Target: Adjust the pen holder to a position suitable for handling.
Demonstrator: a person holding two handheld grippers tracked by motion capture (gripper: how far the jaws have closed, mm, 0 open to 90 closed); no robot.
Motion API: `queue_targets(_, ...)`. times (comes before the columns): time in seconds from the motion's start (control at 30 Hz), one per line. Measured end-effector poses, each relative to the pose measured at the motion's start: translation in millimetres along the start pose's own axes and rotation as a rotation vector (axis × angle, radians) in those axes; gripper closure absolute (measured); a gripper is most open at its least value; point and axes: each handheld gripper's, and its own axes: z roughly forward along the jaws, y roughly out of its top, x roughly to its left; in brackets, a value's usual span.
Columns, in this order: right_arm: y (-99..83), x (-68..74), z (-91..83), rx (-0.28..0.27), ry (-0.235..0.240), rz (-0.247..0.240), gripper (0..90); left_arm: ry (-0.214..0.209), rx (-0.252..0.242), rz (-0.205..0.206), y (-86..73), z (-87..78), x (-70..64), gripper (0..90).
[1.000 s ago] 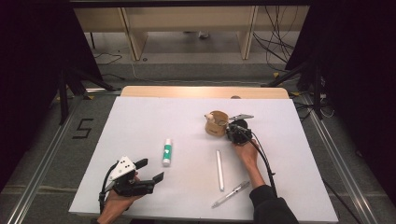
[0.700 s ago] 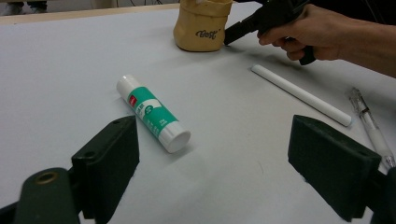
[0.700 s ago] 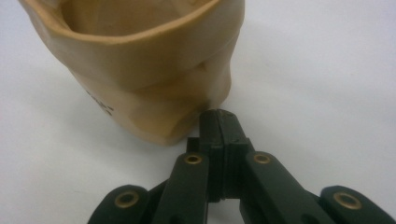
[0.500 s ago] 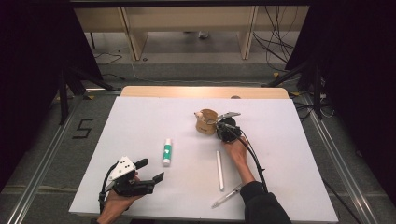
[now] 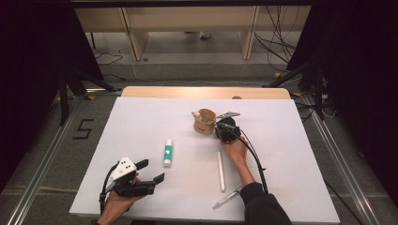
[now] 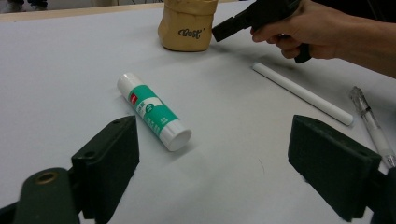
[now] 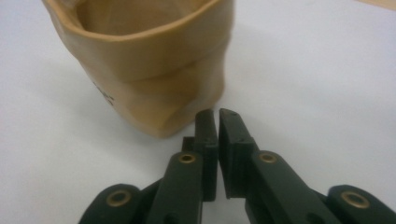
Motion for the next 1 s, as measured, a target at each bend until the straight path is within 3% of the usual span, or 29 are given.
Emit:
queue_targets(0.1, -5.8, -5.8, -11.8, -0.045, 0.010, 0.025, 81.0, 0.014, 0.004, -0.007, -0.3, 0.7, -0.4, 16.0)
queue_targets(0.3, -19.1, -8.3, -42.3, -0.108, 0.062, -0.002, 67.4, 0.044, 0.020, -0.021, 0.3, 4.0, -2.1, 16.0)
queue_targets(0.43, -27.5, -8.6, -61.8, -0.148, 0.102, 0.006, 59.7, 0.062, 0.032, -0.028, 0.3, 5.0, -2.1, 16.0)
queue_targets(0.7, -41.0, -6.8, -91.0, -0.197, 0.161, 0.004, 49.9, 0.093, 0.048, -0.056, 1.0, 7.4, -1.7, 16.0)
queue_targets(1.0, -55.7, 0.5, -111.3, -0.231, 0.217, 0.020, 40.8, 0.124, 0.063, -0.099, 3.2, 13.4, -0.4, 15.9)
